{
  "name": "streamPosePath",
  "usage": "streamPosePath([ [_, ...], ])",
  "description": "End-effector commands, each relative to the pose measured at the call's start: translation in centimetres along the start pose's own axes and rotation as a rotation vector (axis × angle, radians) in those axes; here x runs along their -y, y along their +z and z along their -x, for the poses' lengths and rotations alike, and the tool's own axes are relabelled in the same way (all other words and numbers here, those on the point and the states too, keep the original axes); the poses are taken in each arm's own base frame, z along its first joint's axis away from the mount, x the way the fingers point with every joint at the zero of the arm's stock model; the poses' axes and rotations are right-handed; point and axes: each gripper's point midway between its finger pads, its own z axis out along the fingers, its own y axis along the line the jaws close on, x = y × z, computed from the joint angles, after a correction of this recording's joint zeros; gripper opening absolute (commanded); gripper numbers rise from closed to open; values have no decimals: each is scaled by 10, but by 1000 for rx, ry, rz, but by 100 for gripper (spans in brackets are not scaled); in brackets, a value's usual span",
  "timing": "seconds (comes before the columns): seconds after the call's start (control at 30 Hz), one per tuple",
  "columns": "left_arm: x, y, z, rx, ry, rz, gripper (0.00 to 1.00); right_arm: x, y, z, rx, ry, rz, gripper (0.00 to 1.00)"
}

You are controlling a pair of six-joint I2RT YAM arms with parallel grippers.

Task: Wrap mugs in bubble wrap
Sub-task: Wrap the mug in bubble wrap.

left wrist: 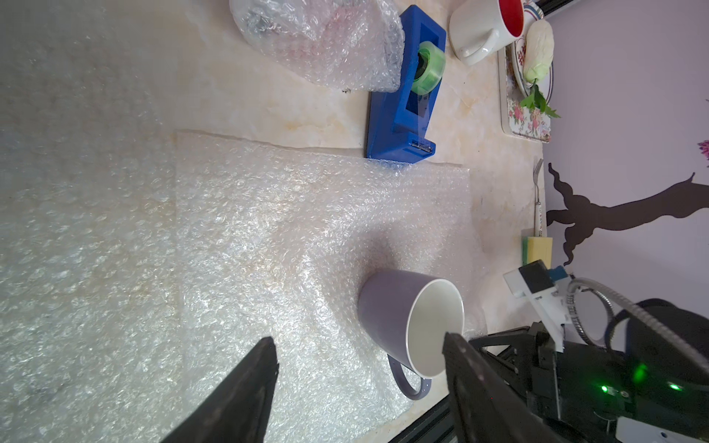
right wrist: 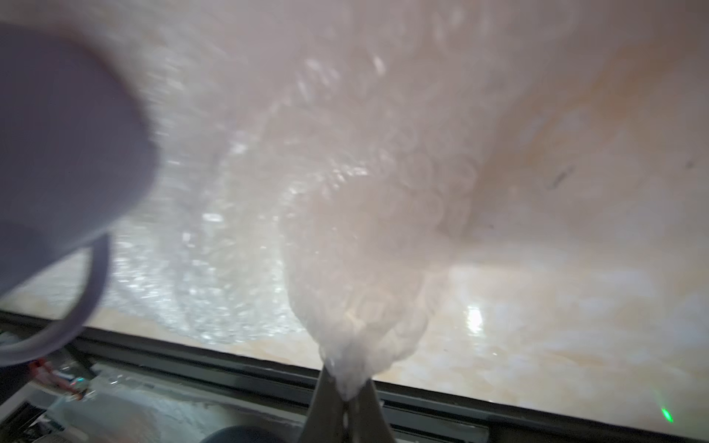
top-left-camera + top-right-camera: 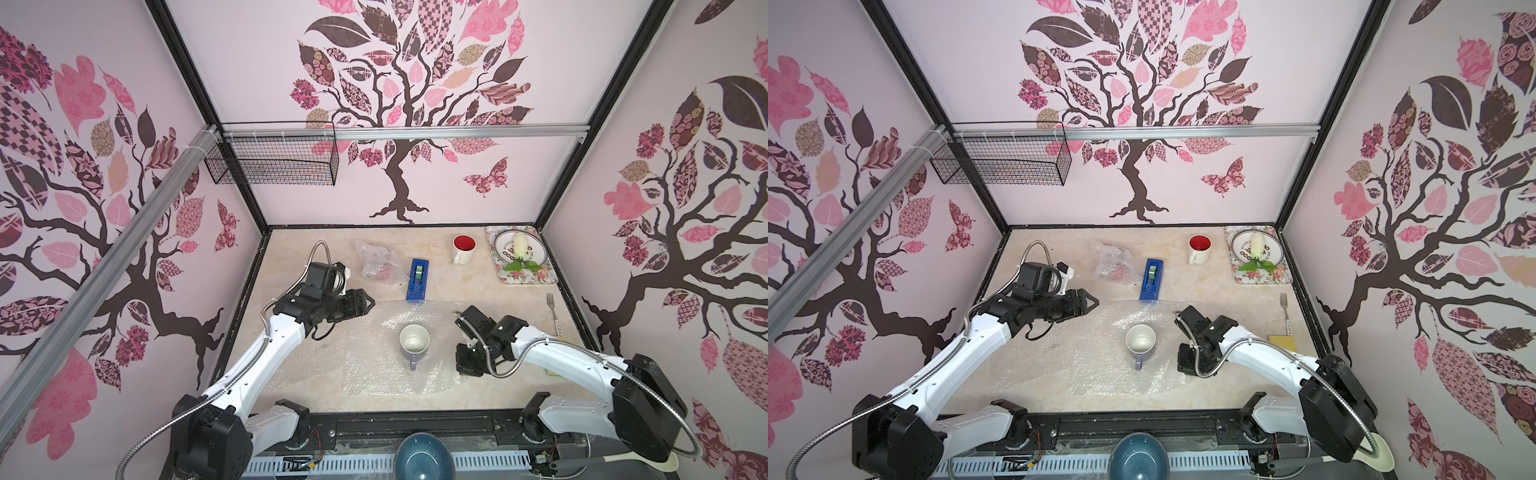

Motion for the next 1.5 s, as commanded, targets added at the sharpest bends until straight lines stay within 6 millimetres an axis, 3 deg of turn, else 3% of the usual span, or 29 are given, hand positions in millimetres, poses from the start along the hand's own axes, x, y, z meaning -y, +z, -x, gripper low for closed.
streamPosePath([
  [0.0, 29, -25, 23, 76, 22, -69, 70, -57, -44, 23, 79, -75, 164, 0],
  [0.07, 36, -32, 25, 90, 24, -92, 70, -83, -57, 31, 83, -102, 237, 0],
  [0.17, 40, -34, 18, 91, 39, -123, 70, -109, -60, 39, 50, -127, 301, 0],
  [0.37, 44, -15, -23, 15, 140, -163, 69, -134, -39, 47, -27, -116, 359, 0],
  [0.53, 43, 4, -50, -42, 200, -168, 69, -131, -17, 51, -66, -92, 316, 0],
  [0.73, 63, 28, -82, -148, 327, -216, 69, -129, 0, 54, -88, -50, 307, 1],
  [0.83, 67, 36, -90, -186, 337, -238, 69, -129, 1, 60, -70, -40, 294, 4],
  [1.23, 50, 76, -123, -321, 286, -220, 68, -136, 6, 69, -71, 22, 294, 9],
  [1.47, 40, 95, -124, -327, 252, -184, 69, -140, 7, 69, -86, 30, 305, 9],
])
